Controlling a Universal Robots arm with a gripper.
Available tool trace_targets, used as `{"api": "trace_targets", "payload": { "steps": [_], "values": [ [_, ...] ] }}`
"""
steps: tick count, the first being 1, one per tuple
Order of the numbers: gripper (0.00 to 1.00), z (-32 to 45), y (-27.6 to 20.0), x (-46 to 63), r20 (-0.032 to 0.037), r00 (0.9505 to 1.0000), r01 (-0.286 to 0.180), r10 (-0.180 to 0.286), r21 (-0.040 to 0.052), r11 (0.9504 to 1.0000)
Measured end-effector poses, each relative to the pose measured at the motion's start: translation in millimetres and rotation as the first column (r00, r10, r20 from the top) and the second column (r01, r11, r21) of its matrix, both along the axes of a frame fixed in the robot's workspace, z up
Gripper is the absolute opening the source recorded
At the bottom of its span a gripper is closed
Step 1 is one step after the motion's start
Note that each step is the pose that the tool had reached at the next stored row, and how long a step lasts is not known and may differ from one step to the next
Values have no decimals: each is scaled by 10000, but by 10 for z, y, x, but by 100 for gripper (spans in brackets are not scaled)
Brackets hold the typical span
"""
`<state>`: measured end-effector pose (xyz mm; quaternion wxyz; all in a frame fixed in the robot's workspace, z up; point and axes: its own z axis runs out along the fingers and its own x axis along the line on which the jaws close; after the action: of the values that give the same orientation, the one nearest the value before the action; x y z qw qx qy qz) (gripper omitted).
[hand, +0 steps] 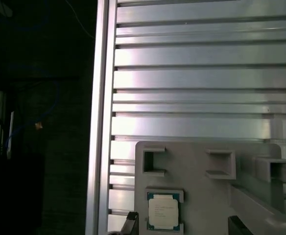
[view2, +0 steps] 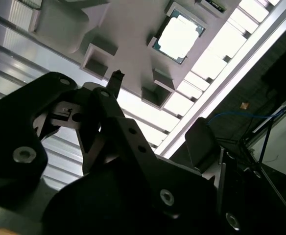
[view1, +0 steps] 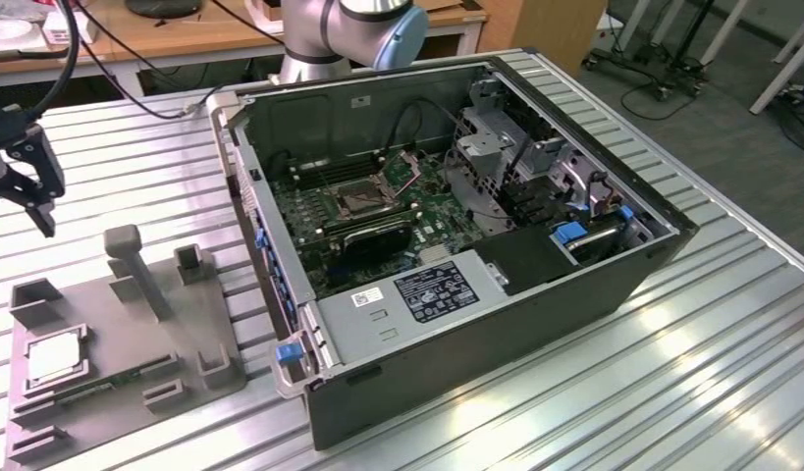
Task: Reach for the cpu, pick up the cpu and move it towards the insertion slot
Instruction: 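Reach for the cpu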
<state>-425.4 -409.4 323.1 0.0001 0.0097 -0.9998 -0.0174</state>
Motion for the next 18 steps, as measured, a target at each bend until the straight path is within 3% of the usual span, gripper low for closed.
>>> {"api": "trace_targets", "payload": {
  "steps": [3,18],
  "values": [
    [78,-18,-8,-5,1,10000,1,-1,107,9999],
    [78,-48,-9,-4,1,10000,0,0,108,9999]
  ]
}}
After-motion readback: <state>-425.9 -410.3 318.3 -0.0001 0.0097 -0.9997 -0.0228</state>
